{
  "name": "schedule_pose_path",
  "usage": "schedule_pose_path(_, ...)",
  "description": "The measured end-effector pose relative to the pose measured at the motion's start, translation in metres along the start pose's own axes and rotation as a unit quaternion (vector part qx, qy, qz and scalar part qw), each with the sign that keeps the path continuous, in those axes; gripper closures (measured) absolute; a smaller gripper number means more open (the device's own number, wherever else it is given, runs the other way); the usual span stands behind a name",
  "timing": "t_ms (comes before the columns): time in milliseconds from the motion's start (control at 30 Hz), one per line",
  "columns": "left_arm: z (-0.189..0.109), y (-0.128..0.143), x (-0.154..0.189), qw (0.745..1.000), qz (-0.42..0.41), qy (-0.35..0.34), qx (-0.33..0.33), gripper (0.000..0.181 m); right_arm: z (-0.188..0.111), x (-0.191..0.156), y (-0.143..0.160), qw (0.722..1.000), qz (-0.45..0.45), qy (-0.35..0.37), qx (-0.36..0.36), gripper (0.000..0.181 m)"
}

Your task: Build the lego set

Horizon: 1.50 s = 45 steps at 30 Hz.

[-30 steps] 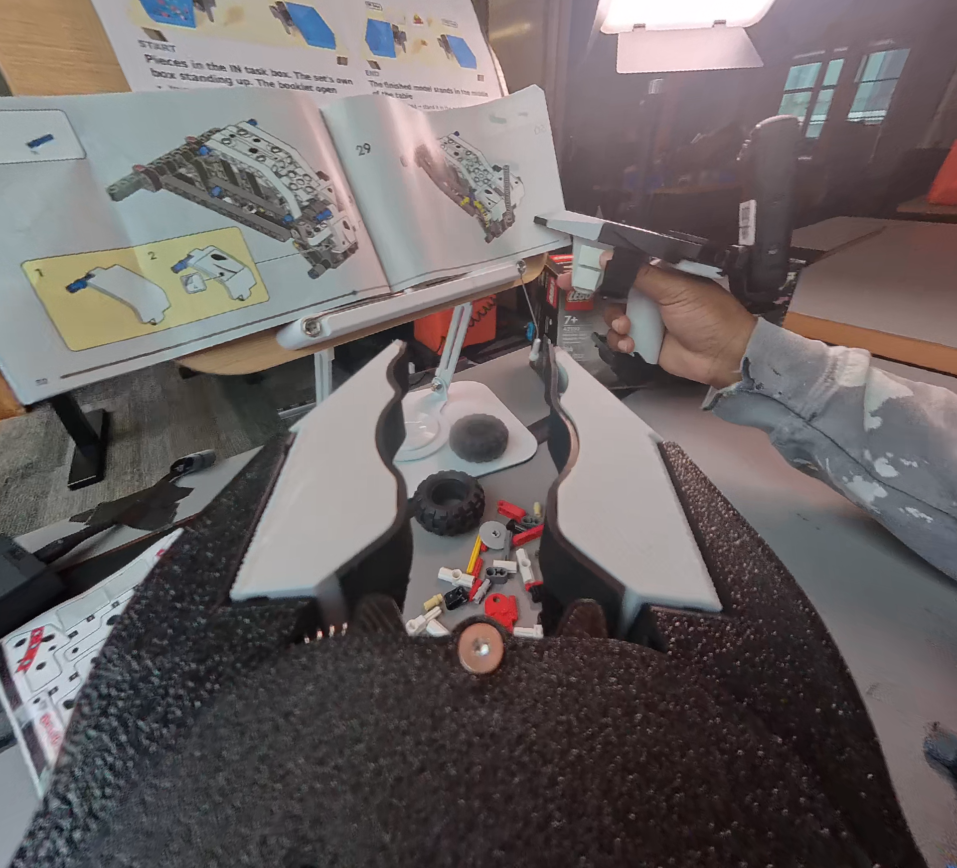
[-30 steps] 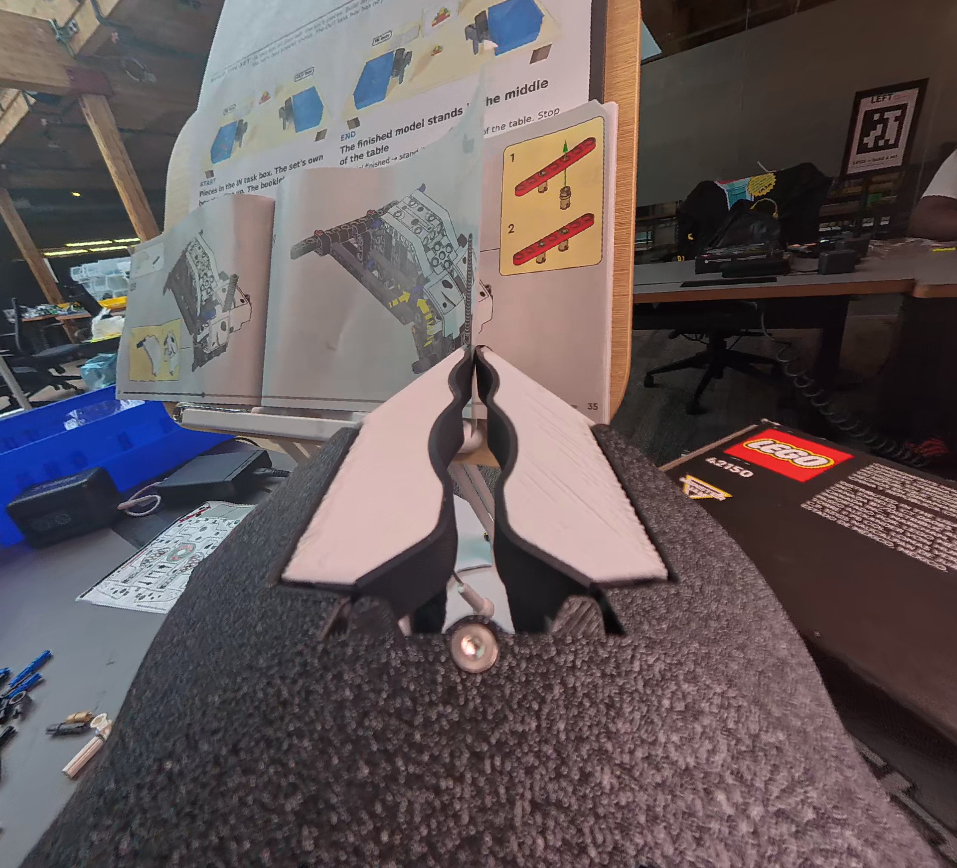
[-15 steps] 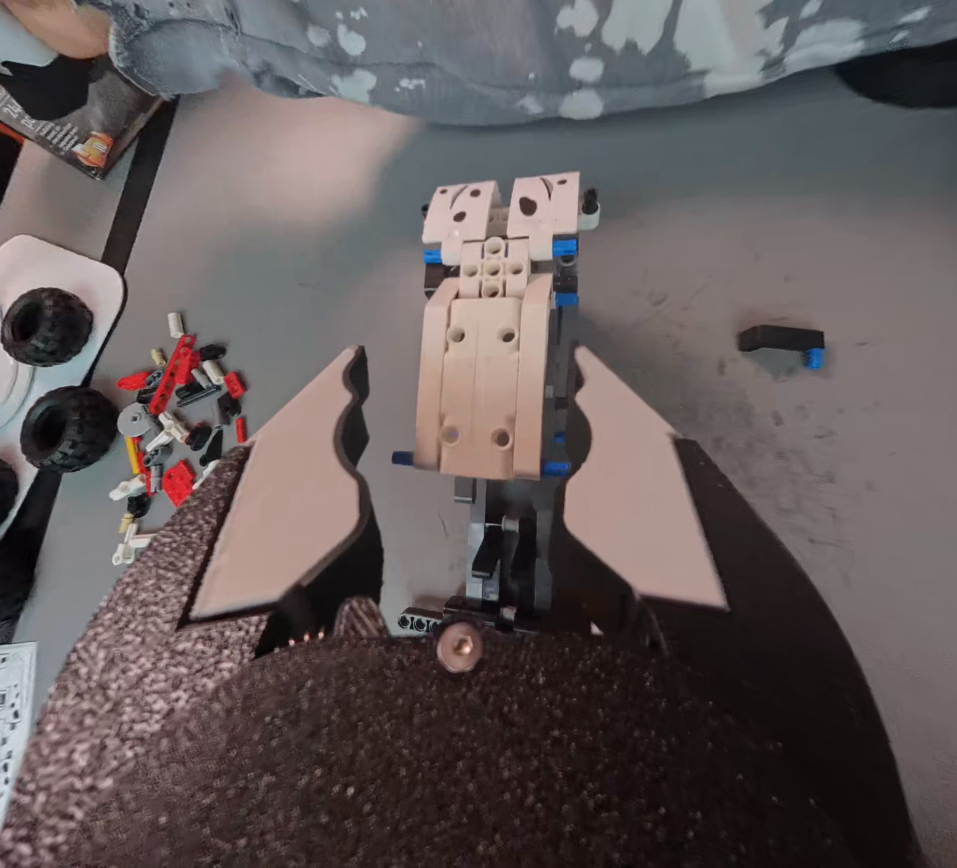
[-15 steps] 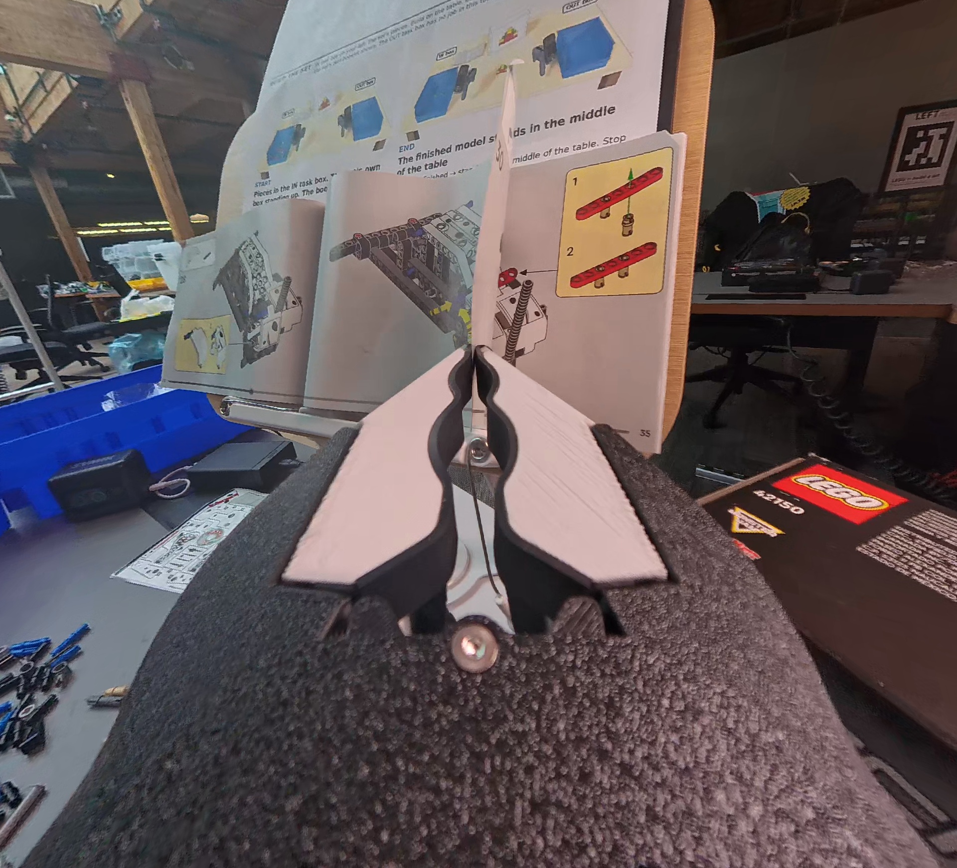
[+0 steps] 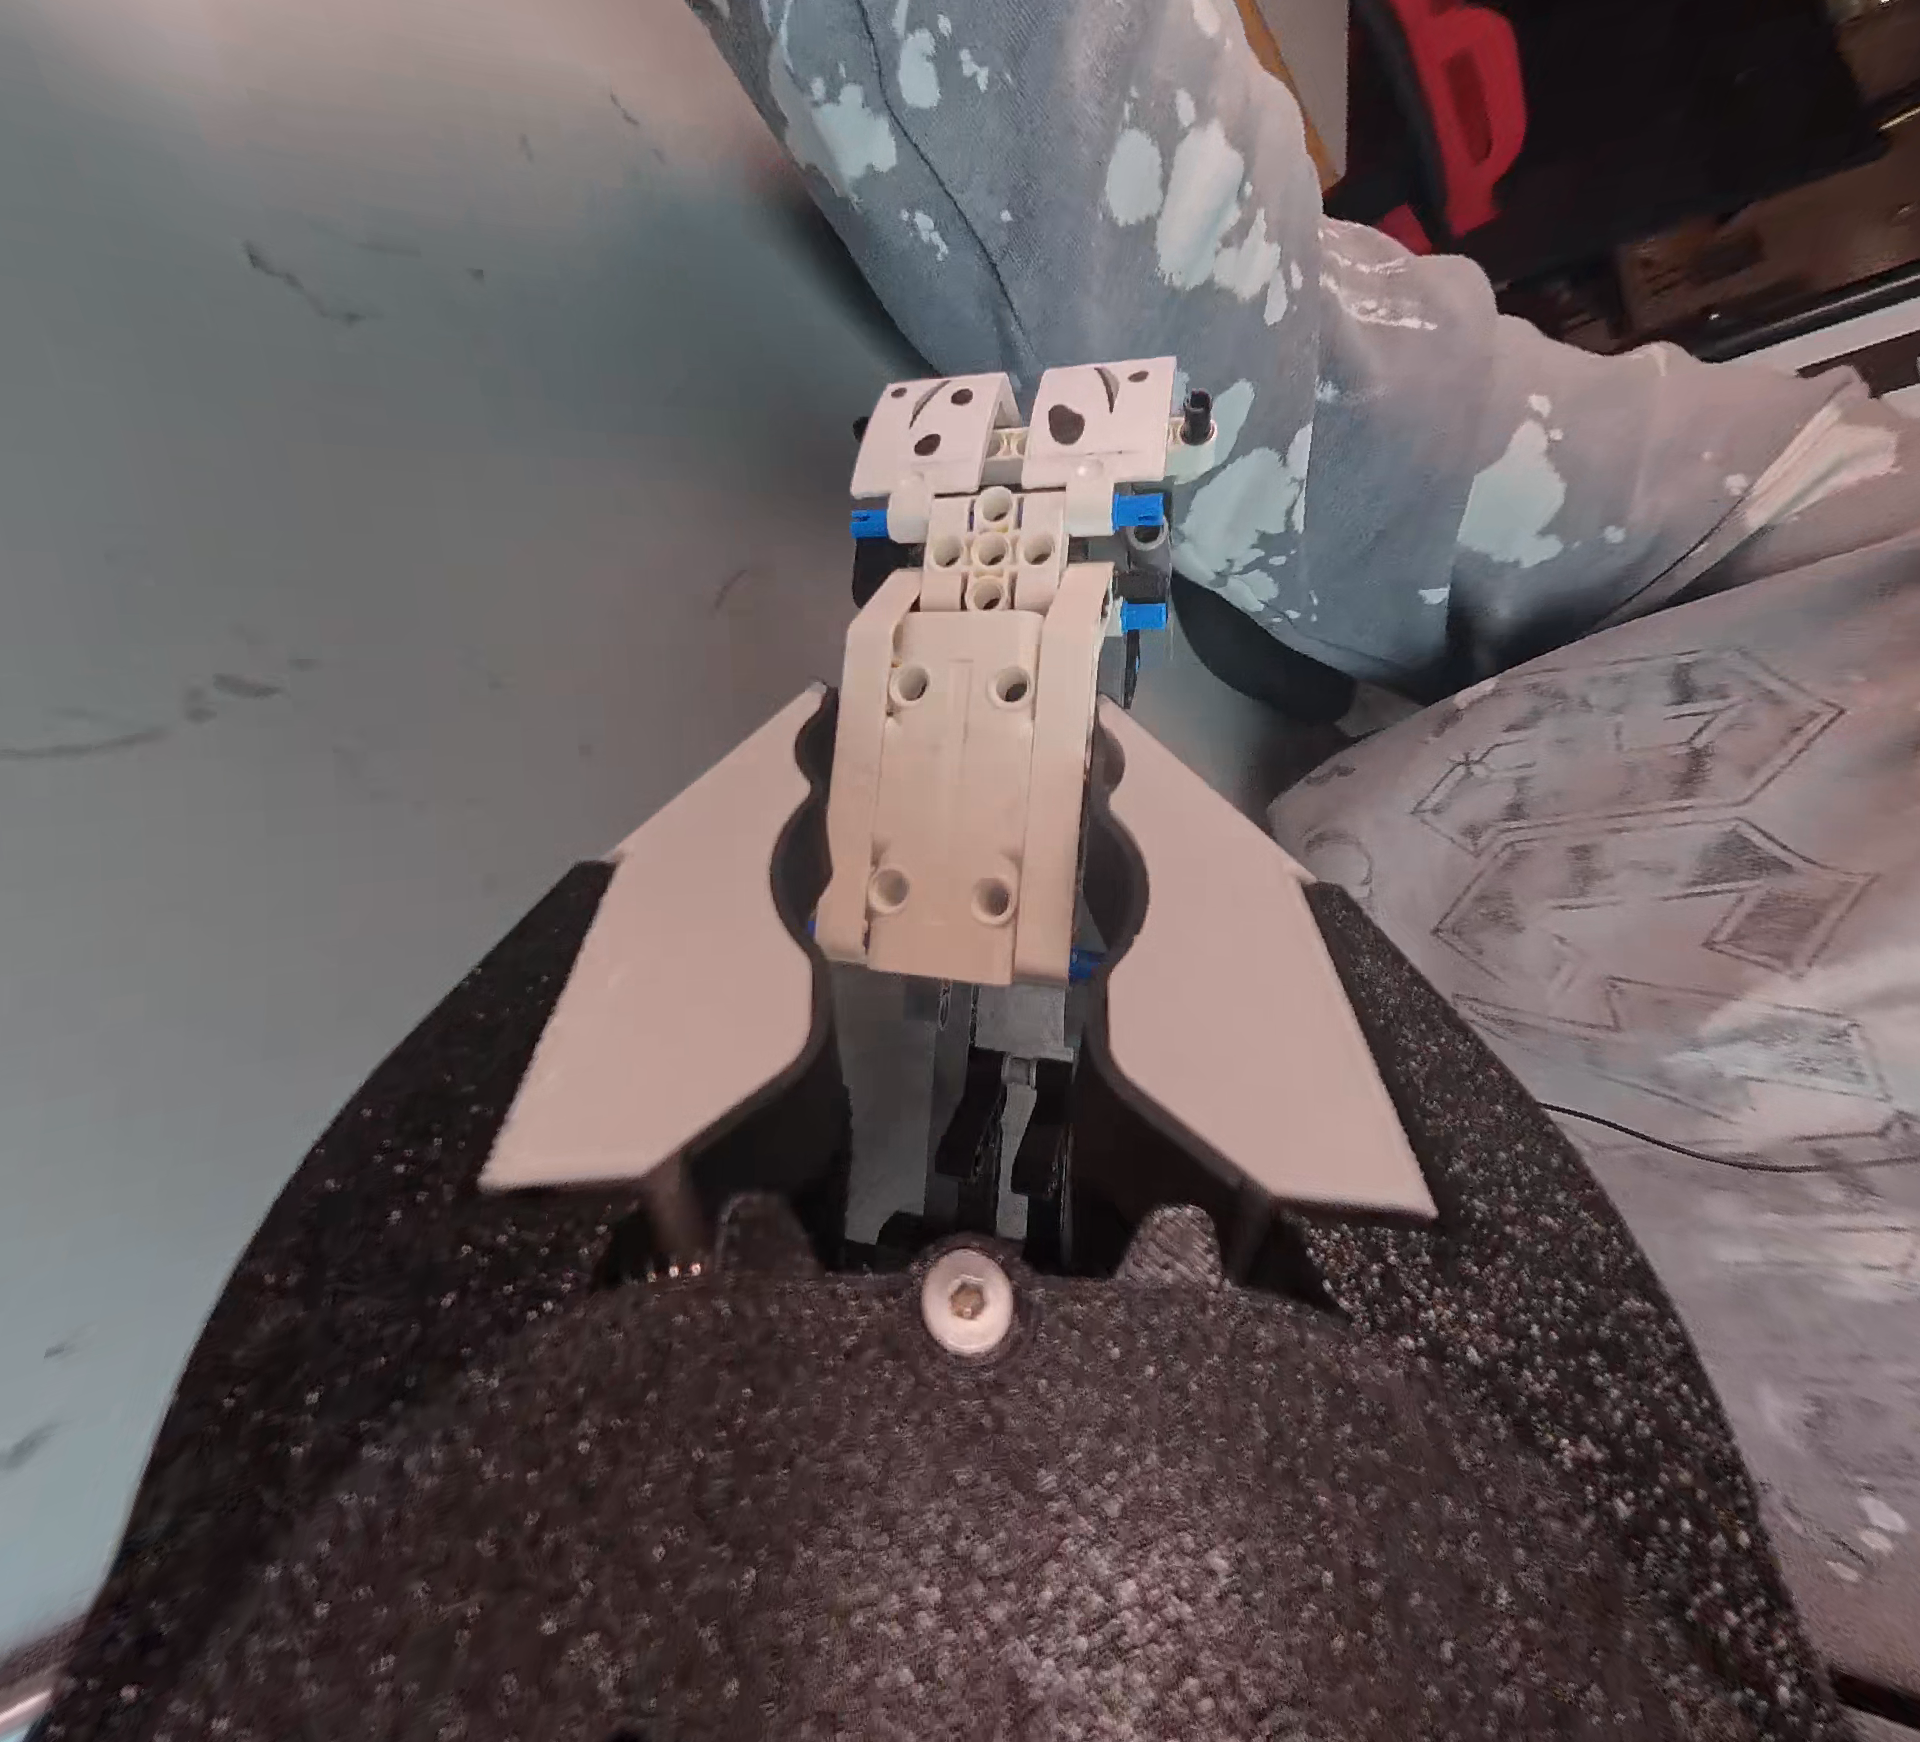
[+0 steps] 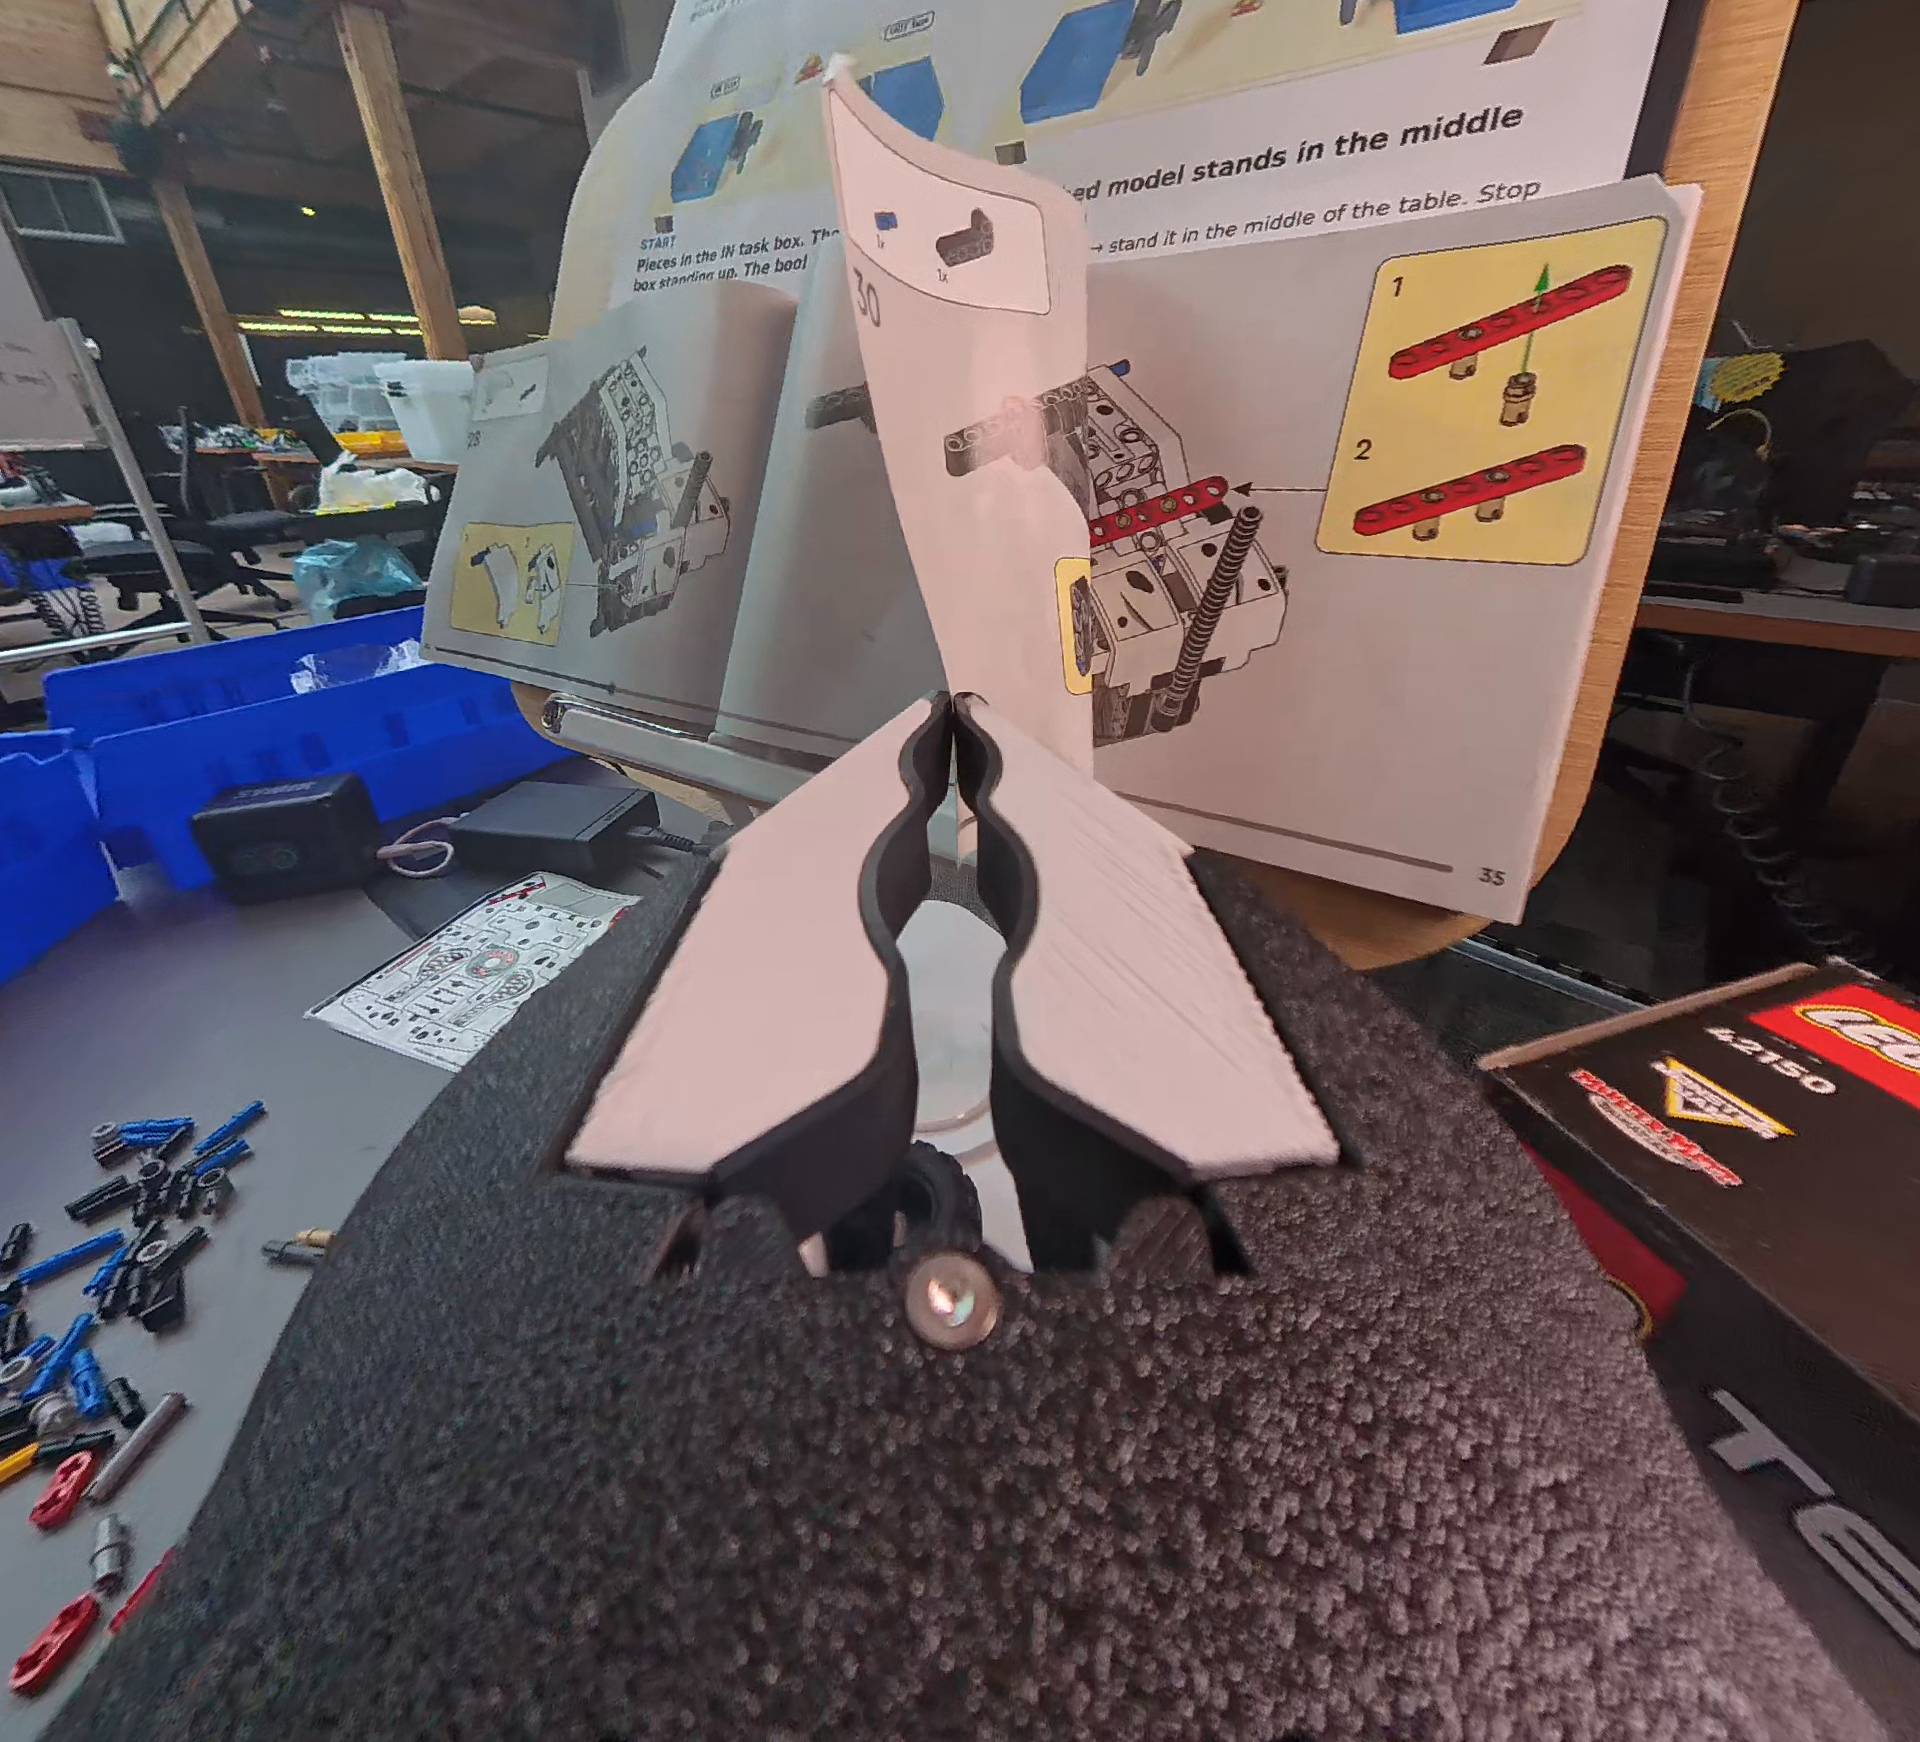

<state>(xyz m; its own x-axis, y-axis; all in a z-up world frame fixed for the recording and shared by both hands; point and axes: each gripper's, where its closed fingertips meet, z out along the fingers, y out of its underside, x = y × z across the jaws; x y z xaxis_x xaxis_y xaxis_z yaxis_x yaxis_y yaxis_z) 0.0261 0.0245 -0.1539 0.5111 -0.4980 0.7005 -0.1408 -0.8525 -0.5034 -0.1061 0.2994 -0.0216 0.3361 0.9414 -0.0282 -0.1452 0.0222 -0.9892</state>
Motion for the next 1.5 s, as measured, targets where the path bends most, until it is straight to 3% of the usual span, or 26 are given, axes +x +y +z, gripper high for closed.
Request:
schedule_pose_path(167, 0.003, -0.001, -0.001, 0.999, -0.032, 0.036, 0.012, 0.136, 0.001, -0.001, 0.001, 1.0, 0.002, -0.002, -0.002, 0.181)
schedule_pose_path(500, 0.002, -0.001, -0.003, 0.999, -0.032, 0.024, 0.011, 0.136, -0.005, 0.011, -0.007, 1.0, 0.024, 0.011, 0.018, 0.181)
schedule_pose_path(667, -0.004, -0.002, -0.005, 0.999, 0.013, -0.038, -0.003, 0.136, -0.006, 0.016, -0.009, 0.999, 0.031, 0.015, 0.022, 0.181)
schedule_pose_path(767, -0.01, -0.004, -0.014, 0.992, 0.062, -0.111, -0.018, 0.136, -0.006, 0.017, -0.008, 0.999, 0.032, 0.016, 0.022, 0.181)
schedule_pose_path(1000, -0.02, -0.002, -0.032, 0.936, 0.198, -0.286, -0.045, 0.136, -0.009, 0.021, -0.012, 0.999, 0.037, 0.02, 0.03, 0.181)
schedule_pose_path(1233, -0.019, -0.001, -0.033, 0.901, 0.274, -0.337, -0.022, 0.136, -0.014, 0.036, -0.013, 0.998, 0.041, 0.038, 0.034, 0.181)
schedule_pose_path(1500, -0.013, -0.001, -0.024, 0.896, 0.313, -0.31, 0.049, 0.134, -0.02, 0.052, -0.014, 0.996, 0.058, 0.055, 0.043, 0.181)
